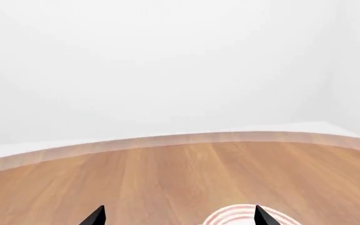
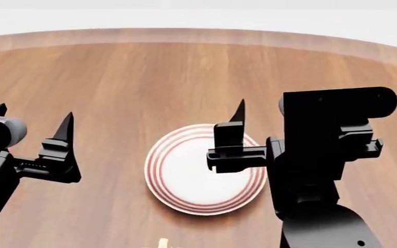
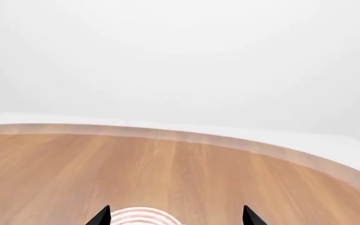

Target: Pick up the red mug and put it on the plate

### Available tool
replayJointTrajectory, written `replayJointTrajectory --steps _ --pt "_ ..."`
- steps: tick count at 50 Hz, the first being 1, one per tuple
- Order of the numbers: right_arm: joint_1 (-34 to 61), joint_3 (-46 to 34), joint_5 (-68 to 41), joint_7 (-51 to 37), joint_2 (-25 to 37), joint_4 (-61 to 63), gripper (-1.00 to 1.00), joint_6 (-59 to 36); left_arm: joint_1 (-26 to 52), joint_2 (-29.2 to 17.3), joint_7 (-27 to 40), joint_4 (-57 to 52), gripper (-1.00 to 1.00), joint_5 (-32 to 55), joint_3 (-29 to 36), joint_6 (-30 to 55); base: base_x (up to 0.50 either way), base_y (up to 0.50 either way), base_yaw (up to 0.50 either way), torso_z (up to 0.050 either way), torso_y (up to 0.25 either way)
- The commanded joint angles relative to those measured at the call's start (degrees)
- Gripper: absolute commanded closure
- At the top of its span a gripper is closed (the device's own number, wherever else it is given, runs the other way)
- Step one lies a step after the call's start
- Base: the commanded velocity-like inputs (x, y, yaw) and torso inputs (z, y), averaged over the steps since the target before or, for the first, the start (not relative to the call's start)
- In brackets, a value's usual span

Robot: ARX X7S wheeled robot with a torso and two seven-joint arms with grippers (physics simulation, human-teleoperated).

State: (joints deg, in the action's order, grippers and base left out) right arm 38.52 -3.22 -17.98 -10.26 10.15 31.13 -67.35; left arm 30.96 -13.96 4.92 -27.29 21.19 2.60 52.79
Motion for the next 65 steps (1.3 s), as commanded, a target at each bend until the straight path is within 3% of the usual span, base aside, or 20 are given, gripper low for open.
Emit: replayJointTrajectory --steps 1,27,65 --pt "-0.1 -0.3 -0.4 -0.2 0.1 0.0 -1.0 0.1 -0.2 -0.3 0.1 -0.1 -1.0 0.4 0.0 -0.1 0.5 0.0 0.0 0.0 0.0" --pt "-0.1 -0.7 -1.5 -0.8 0.5 0.4 -1.0 -0.1 -0.2 -0.6 0.6 -0.1 -1.0 1.2 0.4 -0.2 0.5 0.0 0.0 0.0 0.001" --pt "-0.3 -2.1 -2.2 -2.0 0.9 -1.6 -1.0 0.3 -0.5 -1.1 1.5 1.7 -1.0 1.6 0.8 -1.3 0.08 0.0 0.0 0.0 0.001"
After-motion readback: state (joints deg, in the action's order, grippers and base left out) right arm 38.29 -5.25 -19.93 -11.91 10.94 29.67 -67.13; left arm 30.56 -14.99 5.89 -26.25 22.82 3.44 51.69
